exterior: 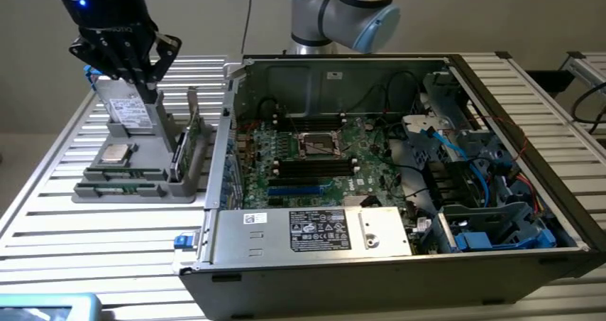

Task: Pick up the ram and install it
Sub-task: 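Reach for the ram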

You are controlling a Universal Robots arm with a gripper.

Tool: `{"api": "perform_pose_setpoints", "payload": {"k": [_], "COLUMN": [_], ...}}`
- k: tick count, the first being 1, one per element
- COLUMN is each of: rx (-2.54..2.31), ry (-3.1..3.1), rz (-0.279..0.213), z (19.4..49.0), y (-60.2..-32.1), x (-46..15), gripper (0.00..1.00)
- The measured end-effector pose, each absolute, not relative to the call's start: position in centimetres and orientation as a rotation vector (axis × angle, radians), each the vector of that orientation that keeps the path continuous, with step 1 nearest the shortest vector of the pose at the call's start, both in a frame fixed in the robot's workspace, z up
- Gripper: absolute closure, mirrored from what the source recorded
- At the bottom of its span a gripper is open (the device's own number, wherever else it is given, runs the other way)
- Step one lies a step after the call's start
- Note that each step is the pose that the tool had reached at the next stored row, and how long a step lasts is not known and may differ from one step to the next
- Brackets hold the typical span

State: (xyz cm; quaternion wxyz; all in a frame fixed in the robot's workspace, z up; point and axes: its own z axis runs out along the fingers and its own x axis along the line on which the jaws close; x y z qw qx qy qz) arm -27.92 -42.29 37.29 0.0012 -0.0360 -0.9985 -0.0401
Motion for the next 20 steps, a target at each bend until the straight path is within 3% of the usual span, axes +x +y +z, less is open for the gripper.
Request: {"api": "perform_pose_setpoints", "payload": {"k": [20], "rx": [-0.111], "ry": [-3.135], "rz": [-0.109], "z": [35.5], "y": [-43.0], "x": [-33.6], "gripper": [0.89]}}
